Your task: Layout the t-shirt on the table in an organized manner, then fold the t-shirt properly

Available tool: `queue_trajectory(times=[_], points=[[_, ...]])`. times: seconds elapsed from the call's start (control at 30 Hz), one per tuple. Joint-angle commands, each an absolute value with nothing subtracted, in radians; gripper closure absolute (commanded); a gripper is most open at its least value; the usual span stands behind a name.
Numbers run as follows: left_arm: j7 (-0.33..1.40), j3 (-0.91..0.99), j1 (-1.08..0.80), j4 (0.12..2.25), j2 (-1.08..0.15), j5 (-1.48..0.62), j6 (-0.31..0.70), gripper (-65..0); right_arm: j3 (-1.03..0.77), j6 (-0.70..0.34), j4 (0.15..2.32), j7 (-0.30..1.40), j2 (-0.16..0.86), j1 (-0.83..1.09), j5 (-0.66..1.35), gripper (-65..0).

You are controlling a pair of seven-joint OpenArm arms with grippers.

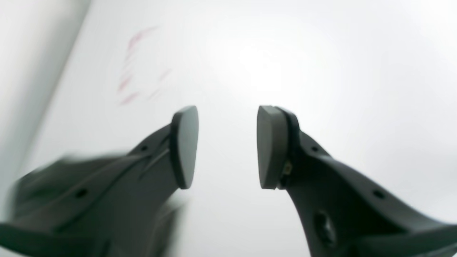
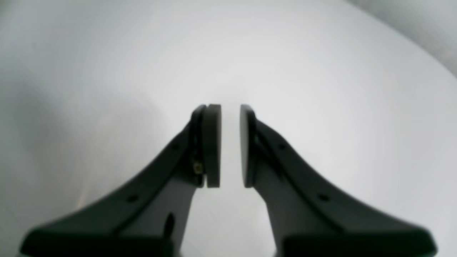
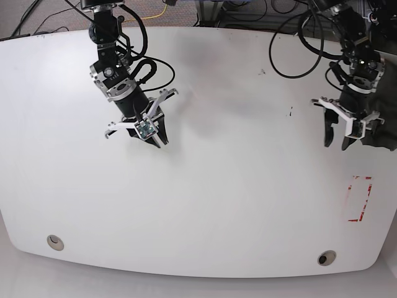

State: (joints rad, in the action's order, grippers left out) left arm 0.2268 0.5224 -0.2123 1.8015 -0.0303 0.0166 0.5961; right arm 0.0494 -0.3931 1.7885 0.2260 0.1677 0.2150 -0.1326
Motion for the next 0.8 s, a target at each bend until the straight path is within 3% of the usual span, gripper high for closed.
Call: queue_trajectory(times=[0.0, 0.27, 0.77], points=[[0.131, 0.478, -0.213, 1.821, -0.001, 0.027, 0.516, -24.3, -0.002, -0.384, 1.759, 0.119, 0.174, 0.231, -0.122, -8.7], [-0.016, 0.332, -0.303, 1.825, 0.108, 0.13, 0.372, -24.6, -0.114, -0.392, 1.732, 0.021, 0.177, 0.326, -0.047, -8.7], [-0.097, 0.153, -0.682, 1.937, 0.153, 0.17, 0.358, -24.6, -0.179, -0.395, 1.833, 0.018, 0.237, 0.638, 0.147, -8.2]])
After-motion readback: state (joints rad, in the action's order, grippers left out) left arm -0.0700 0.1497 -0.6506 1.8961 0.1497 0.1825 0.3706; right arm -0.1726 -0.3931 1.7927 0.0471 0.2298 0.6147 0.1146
